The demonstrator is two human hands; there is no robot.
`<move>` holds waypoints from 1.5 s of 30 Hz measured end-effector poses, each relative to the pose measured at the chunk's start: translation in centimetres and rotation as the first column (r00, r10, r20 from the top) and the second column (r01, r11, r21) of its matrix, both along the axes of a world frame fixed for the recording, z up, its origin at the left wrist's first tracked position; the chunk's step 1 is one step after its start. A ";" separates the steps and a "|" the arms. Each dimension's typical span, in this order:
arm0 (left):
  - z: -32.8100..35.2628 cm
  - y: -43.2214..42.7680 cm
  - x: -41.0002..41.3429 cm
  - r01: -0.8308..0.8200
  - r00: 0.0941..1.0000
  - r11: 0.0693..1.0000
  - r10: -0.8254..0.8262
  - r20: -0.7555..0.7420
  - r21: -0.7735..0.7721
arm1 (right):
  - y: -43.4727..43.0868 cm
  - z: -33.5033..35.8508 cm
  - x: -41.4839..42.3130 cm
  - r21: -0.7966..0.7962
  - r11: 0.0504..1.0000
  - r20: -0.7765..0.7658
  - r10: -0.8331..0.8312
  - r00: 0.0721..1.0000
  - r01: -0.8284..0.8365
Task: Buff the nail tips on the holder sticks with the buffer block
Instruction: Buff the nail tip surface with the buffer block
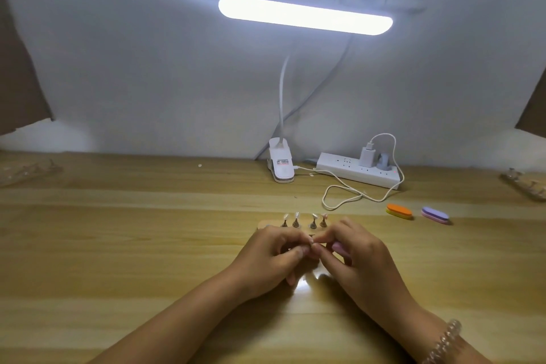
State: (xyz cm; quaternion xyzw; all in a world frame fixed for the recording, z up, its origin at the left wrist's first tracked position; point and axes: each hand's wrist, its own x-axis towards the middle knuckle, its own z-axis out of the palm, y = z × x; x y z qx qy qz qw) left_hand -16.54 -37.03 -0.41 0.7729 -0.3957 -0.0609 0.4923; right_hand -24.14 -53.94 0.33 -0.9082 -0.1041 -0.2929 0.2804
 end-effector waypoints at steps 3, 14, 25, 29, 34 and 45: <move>-0.1 0.1 0.0 0.001 1.000 1.000 -0.001 -0.013 0.002 | 0.1 0.3 0.1 0.092 0.996 -0.060 0.016 0.998 -0.010; -0.1 -0.1 0.0 -0.026 0.997 0.999 0.022 -0.077 -0.046 | 0.6 0.3 -0.2 0.311 0.950 -0.121 0.009 0.993 0.029; -0.2 0.1 0.2 -0.069 0.990 0.991 0.054 -0.131 -0.112 | 0.7 0.2 -0.1 0.086 0.993 0.050 -0.085 0.995 0.081; -0.4 0.0 0.2 -0.058 0.988 0.990 0.039 -0.146 -0.129 | 1.1 -0.4 -0.1 -0.053 0.998 -0.006 0.014 1.000 -0.014; -0.5 0.0 0.4 -0.075 0.997 0.993 0.072 -0.041 -0.091 | 0.8 -0.7 -0.2 -0.117 0.989 -0.085 0.085 0.993 -0.094; -0.1 0.2 -0.3 -0.212 0.944 0.976 0.193 0.266 0.043 | 0.2 -0.7 -0.3 -0.178 0.984 -0.026 0.004 1.000 -0.009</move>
